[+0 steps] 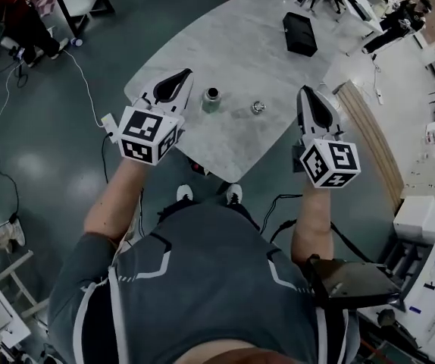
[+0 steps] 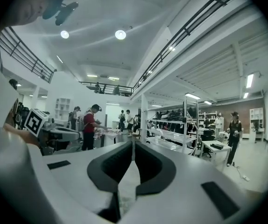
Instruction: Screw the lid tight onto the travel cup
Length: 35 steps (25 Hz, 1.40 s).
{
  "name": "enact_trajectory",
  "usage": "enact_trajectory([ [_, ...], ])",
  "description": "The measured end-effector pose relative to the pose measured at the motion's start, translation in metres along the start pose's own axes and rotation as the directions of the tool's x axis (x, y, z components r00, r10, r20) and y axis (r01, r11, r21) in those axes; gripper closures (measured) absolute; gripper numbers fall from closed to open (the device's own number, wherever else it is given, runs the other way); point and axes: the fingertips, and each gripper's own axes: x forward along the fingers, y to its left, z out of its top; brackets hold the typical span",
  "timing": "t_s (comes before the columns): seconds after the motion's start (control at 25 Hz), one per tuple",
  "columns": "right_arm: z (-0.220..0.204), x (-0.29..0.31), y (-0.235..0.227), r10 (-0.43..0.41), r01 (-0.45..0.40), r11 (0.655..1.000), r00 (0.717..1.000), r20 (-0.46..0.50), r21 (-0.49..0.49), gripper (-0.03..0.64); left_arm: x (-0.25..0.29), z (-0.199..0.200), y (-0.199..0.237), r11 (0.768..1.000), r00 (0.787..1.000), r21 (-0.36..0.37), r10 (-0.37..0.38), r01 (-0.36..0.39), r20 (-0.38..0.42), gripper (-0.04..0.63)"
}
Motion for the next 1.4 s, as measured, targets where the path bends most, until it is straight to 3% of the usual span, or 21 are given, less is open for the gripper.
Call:
enact_trajectory([
  [0.12, -0.010, 0.009, -0.019, 0.025, -0.025, 0.999, 1.000, -0.004, 0.020, 0.583, 0.013, -0.010, -0.003, 1.000, 0.999, -0.017, 0.026, -0.027, -0.022, 0.579],
  [0.2, -0.015, 0.016, -0.033, 0.043, -0.043, 0.999, 0.999, -0.001, 0.019, 0.572, 0.022, -0.014, -0.009, 0.999, 0.999, -0.025, 0.028, -0.029, -0.016, 0.540],
  [0.28, -0.021, 0.024, -0.046, 0.064, -0.064, 0.998, 0.998, -0.007, 0.026, 0.530, 0.031, -0.019, -0.014, 0.999, 0.999, -0.025, 0.033, -0.033, -0.011, 0.479],
  [0.48, -0.048, 0.041, -0.073, 0.120, -0.118, 0.992, 0.991, -0.050, 0.042, 0.441, 0.047, -0.039, -0.019, 0.996, 0.996, -0.033, 0.083, -0.084, -0.026, 0.406],
  [0.76, -0.100, 0.065, -0.094, 0.196, -0.190, 0.980, 0.972, -0.131, 0.057, 0.378, 0.068, -0.079, -0.024, 0.991, 0.987, -0.003, 0.132, -0.133, -0.095, 0.317],
  [0.92, -0.131, 0.075, -0.093, 0.241, -0.231, 0.970, 0.956, -0.167, 0.074, 0.329, 0.075, -0.113, -0.025, 0.990, 0.978, -0.019, 0.135, -0.139, -0.161, 0.313],
  [1.0, -0.145, 0.076, -0.091, 0.262, -0.252, 0.965, 0.946, -0.191, 0.076, 0.319, 0.076, -0.133, -0.025, 0.988, 0.971, -0.027, 0.146, -0.154, -0.192, 0.397],
  [1.08, -0.161, 0.079, -0.091, 0.271, -0.261, 0.962, 0.937, -0.220, 0.076, 0.312, 0.080, -0.153, -0.026, 0.988, 0.968, -0.059, 0.126, -0.143, -0.219, 0.389],
  [1.24, -0.192, 0.088, -0.091, 0.267, -0.250, 0.963, 0.928, -0.259, 0.096, 0.307, 0.091, -0.187, -0.030, 0.991, 0.965, -0.105, 0.048, -0.077, -0.259, 0.276],
  [1.4, -0.227, 0.093, -0.086, 0.270, -0.245, 0.962, 0.914, -0.303, 0.117, 0.304, 0.097, -0.222, -0.027, 0.990, 0.949, -0.127, 0.018, -0.060, -0.313, 0.259],
])
